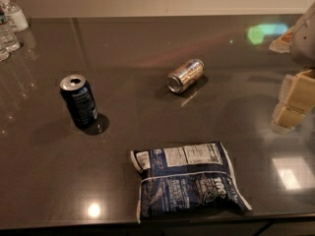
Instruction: Place orange can upright
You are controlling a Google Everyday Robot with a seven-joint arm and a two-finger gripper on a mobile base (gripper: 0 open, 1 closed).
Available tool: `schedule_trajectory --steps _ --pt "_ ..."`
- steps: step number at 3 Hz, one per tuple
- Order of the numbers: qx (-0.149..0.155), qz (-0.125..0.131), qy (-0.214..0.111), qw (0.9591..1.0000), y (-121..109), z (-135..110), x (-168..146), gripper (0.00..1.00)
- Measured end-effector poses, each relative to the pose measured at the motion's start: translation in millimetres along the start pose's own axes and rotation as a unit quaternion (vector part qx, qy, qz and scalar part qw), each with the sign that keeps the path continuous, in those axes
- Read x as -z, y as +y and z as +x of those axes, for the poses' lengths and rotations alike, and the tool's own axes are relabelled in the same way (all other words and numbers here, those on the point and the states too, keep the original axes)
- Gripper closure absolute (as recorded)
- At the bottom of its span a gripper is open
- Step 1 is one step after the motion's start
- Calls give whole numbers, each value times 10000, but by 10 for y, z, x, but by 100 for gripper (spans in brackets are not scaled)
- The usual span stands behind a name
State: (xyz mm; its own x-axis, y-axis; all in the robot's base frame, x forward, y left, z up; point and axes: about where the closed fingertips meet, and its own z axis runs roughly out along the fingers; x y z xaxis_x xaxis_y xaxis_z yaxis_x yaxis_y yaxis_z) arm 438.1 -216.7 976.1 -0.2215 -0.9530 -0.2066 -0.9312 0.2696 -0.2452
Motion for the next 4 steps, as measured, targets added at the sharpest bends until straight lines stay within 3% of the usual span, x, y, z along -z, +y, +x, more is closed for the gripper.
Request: schedule_trajectory --steps 1,3,4 --pt "4 10 -4 10000 -2 -3 4 0" --pt "532 -80 -111 9985 -218 -173 -157 0" --pt "907 -165 -232 9955 -404 -300 -315 0"
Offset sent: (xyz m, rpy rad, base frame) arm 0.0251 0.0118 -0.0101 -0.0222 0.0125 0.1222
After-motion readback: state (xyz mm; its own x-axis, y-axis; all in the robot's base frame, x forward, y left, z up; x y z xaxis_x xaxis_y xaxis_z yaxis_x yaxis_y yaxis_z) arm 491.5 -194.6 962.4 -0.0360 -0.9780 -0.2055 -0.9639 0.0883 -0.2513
